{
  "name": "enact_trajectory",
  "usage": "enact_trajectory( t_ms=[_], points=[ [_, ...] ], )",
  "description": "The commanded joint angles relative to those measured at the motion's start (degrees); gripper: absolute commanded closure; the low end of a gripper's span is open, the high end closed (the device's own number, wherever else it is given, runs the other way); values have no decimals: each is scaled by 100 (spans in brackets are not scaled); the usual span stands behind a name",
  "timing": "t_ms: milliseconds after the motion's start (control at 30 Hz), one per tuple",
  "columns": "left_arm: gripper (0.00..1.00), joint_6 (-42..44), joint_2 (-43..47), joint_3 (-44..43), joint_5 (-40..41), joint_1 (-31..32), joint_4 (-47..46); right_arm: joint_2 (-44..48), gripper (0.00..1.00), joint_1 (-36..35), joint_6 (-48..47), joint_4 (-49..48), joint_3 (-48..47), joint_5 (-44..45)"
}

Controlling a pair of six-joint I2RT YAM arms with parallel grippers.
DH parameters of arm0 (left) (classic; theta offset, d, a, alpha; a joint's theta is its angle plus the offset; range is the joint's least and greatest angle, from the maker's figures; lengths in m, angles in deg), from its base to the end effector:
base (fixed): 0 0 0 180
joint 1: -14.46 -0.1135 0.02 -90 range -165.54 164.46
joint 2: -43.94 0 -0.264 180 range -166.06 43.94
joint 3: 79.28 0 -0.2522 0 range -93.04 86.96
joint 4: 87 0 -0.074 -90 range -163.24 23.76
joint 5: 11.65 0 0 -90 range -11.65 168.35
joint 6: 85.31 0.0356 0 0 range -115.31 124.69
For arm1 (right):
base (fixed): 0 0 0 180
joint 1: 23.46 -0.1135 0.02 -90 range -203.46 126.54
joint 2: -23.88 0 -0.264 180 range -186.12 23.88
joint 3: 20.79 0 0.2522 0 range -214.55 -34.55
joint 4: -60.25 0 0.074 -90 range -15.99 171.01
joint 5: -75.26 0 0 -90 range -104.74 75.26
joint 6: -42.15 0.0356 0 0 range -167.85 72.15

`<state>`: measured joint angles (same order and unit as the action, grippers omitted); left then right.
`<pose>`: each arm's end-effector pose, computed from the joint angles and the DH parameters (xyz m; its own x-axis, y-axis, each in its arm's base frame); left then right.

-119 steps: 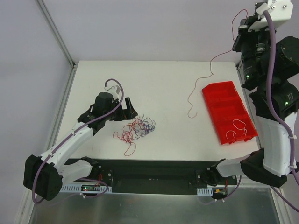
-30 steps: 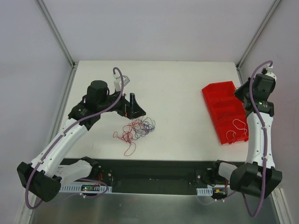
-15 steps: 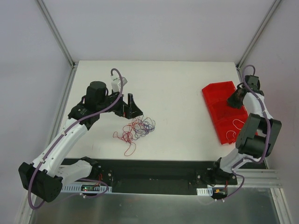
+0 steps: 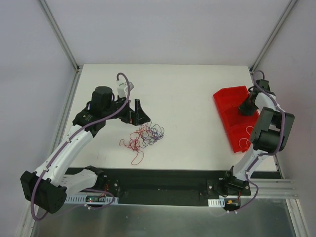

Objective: Untangle the cables

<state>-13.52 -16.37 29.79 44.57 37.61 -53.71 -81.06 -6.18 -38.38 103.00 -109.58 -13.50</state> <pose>0.2062 -0.1097 0.3494 -0.5862 -0.0319 -0.8096 0.6478 0.5817 -0.4919 0.3692 -0.1157 0.2046 -0.7559 0.4074 -0.5125 0.4380 0.8965 0.0667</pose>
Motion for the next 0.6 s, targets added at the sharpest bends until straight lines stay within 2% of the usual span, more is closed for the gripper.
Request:
enact_trajectory(
  t_ms=[0,67,300,400,567],
  points=[
    [1,134,143,48,100,-92,-134,131,81,21,-227,343,-355,26],
    [1,91,99,56,91,-83,-142,351,67,12,-262,440,-355,96],
    [1,64,-366,57,135,49,-125,975,45,-84,-481,1072,-504,113],
    [1,20,-464,-5,-40,5,-116,1203,39,-128,-648,1197,-461,333],
    [1,46,-490,92,-23,-293,-134,1573,35,-190,-903,1389,-477,755]
  ],
)
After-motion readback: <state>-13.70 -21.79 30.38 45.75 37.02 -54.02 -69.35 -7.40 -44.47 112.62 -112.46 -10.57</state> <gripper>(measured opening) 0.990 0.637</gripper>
